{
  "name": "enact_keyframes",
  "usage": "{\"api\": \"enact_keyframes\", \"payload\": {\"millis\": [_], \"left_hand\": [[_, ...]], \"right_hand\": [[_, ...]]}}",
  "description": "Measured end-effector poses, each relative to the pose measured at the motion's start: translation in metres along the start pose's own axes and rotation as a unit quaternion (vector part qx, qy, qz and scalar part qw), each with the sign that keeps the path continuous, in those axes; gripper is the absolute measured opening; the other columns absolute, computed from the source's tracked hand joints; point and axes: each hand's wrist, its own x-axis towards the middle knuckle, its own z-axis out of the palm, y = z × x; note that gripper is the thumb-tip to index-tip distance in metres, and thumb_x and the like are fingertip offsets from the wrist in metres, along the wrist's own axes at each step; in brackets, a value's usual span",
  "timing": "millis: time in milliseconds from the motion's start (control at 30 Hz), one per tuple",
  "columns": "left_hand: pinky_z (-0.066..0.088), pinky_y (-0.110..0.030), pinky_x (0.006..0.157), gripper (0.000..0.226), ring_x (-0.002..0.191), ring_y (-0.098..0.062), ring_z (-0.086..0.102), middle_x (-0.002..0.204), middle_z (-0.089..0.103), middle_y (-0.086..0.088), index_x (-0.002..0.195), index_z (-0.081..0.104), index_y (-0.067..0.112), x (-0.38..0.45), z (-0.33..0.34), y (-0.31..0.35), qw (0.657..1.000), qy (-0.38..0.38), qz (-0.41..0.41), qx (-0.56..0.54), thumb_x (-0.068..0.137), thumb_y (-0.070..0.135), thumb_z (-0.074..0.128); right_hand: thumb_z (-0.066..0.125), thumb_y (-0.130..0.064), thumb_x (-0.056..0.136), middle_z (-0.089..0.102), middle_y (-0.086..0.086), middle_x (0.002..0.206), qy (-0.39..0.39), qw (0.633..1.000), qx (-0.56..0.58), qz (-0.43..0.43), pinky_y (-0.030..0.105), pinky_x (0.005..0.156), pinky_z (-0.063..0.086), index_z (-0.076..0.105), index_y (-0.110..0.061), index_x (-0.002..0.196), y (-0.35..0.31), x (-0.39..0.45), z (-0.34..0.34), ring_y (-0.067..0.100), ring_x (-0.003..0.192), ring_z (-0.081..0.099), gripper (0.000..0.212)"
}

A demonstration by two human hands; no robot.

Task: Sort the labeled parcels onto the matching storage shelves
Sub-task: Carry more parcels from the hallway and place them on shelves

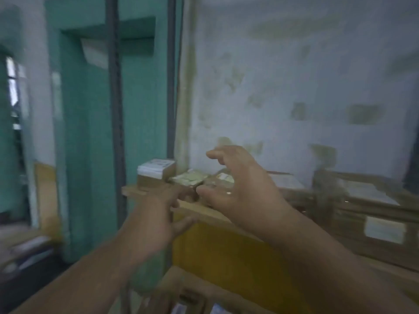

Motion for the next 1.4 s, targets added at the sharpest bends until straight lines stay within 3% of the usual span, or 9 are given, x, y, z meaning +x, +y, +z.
{"api": "enact_keyframes", "payload": {"millis": [67,267,400,533,733,833,900,1167,1400], "left_hand": [[0.037,-0.008,0.067,0.043,0.085,0.008,0.057,0.089,0.051,0.035,0.105,0.057,0.047,-0.025,-0.044,-0.053,0.998,0.015,-0.050,0.029,0.068,0.051,0.079],[0.035,0.001,0.073,0.042,0.098,0.015,0.050,0.094,0.052,0.029,0.110,0.061,0.035,-0.098,-0.169,-0.184,0.981,0.015,-0.157,0.109,0.075,0.038,0.084],[0.038,-0.004,0.072,0.043,0.088,0.007,0.053,0.099,0.061,0.022,0.109,0.060,0.041,-0.134,-0.241,-0.259,0.964,0.022,-0.204,0.170,0.070,0.060,0.067],[0.044,-0.021,0.077,0.047,0.090,-0.004,0.056,0.105,0.062,0.018,0.117,0.062,0.039,-0.159,-0.272,-0.351,0.944,0.048,-0.262,0.192,0.074,0.055,0.074],[0.048,-0.016,0.078,0.052,0.091,-0.001,0.056,0.106,0.055,0.025,0.125,0.059,0.041,-0.165,-0.303,-0.504,0.909,0.032,-0.348,0.229,0.077,0.054,0.076],[0.045,-0.013,0.079,0.057,0.093,0.002,0.054,0.109,0.054,0.025,0.130,0.056,0.040,-0.165,-0.334,-0.571,0.888,0.020,-0.387,0.246,0.078,0.059,0.073],[0.042,-0.013,0.081,0.059,0.096,0.002,0.052,0.112,0.055,0.023,0.132,0.055,0.040,-0.166,-0.360,-0.613,0.878,0.022,-0.404,0.256,0.079,0.059,0.073],[0.044,-0.019,0.091,0.064,0.109,-0.001,0.051,0.126,0.053,0.019,0.136,0.049,0.042,-0.186,-0.430,-0.811,0.862,0.002,-0.439,0.254,0.079,0.066,0.067],[0.046,-0.025,0.093,0.064,0.109,-0.009,0.053,0.127,0.057,0.012,0.137,0.051,0.037,-0.113,-0.452,-0.997,0.890,-0.086,-0.406,0.188,0.081,0.062,0.070]], "right_hand": [[0.074,-0.049,0.080,0.049,-0.011,0.134,0.000,0.998,0.046,-0.030,0.000,0.092,0.028,0.052,-0.026,0.137,-0.045,0.027,0.055,-0.002,0.118,0.044,0.065],[0.064,-0.058,0.078,0.050,-0.013,0.124,-0.025,0.977,0.186,-0.098,0.016,0.098,0.037,0.053,-0.026,0.134,-0.170,0.097,0.197,0.001,0.114,0.049,0.065],[0.070,-0.052,0.081,0.047,-0.015,0.125,-0.060,0.959,0.251,-0.119,0.022,0.101,0.039,0.052,-0.028,0.135,-0.240,0.138,0.276,0.003,0.116,0.048,0.062],[0.070,-0.051,0.082,0.046,-0.016,0.130,-0.093,0.946,0.282,-0.128,0.025,0.101,0.039,0.049,-0.032,0.137,-0.277,0.179,0.360,0.003,0.121,0.046,0.062],[0.069,-0.050,0.085,0.045,-0.019,0.139,-0.126,0.930,0.320,-0.127,0.028,0.102,0.040,0.046,-0.038,0.137,-0.319,0.272,0.503,0.002,0.125,0.046,0.058],[0.069,-0.048,0.085,0.045,-0.021,0.129,-0.144,0.920,0.341,-0.125,0.016,0.096,0.038,0.048,-0.037,0.135,-0.350,0.329,0.566,0.000,0.119,0.047,0.055],[0.068,-0.048,0.085,0.045,-0.021,0.123,-0.158,0.917,0.341,-0.131,0.000,0.084,0.033,0.050,-0.035,0.133,-0.375,0.364,0.604,-0.004,0.110,0.046,0.052],[0.067,-0.046,0.087,0.042,-0.020,0.117,-0.204,0.919,0.307,-0.139,-0.004,0.075,0.029,0.049,-0.032,0.133,-0.472,0.452,0.791,-0.004,0.104,0.042,0.051],[0.066,-0.046,0.086,0.045,-0.017,0.122,-0.201,0.950,0.238,-0.024,0.020,0.084,0.033,0.050,-0.032,0.132,-0.476,0.538,0.905,0.005,0.115,0.047,0.050]]}}
